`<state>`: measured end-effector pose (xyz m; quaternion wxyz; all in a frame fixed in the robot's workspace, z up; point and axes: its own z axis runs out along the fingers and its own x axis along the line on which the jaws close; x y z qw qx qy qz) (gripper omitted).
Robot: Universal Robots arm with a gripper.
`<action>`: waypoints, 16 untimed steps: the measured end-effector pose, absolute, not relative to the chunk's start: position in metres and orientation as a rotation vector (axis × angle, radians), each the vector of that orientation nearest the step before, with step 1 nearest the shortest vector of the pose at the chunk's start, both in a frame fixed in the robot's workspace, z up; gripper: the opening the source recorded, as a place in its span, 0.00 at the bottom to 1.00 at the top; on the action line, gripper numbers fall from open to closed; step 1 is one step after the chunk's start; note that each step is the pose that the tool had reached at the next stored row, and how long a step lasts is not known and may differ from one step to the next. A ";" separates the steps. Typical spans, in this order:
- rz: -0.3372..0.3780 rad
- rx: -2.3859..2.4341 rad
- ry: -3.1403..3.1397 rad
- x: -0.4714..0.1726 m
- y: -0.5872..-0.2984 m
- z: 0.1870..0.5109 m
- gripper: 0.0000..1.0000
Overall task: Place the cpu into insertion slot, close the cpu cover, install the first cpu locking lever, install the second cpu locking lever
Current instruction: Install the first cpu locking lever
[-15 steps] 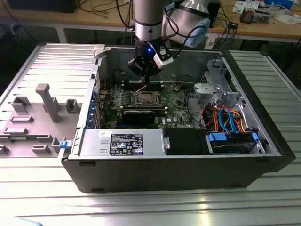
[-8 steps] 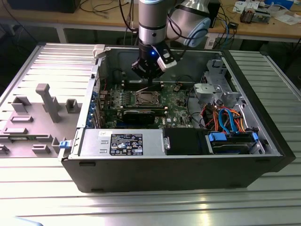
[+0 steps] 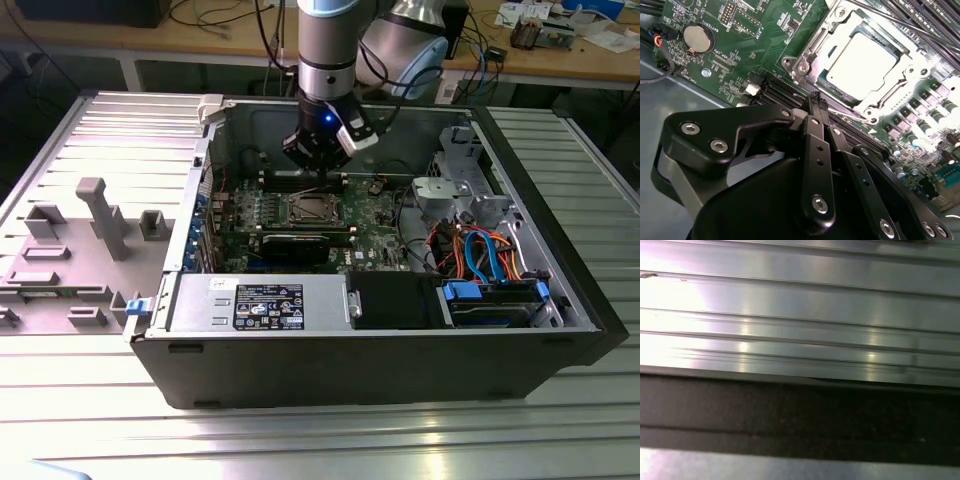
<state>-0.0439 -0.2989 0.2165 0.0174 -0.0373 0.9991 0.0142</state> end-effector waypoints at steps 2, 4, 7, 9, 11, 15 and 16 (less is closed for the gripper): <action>0.044 -0.116 3.105 -0.044 -0.299 0.215 0.11; 0.044 -0.115 3.106 -0.043 -0.299 0.213 0.11; 0.044 -0.115 3.108 -0.042 -0.299 0.209 0.11; 0.045 -0.115 3.109 -0.041 -0.298 0.207 0.11; 0.045 -0.115 3.110 -0.040 -0.298 0.206 0.11; 0.044 -0.115 3.111 -0.040 -0.298 0.204 0.11; 0.044 -0.115 3.111 -0.040 -0.298 0.204 0.11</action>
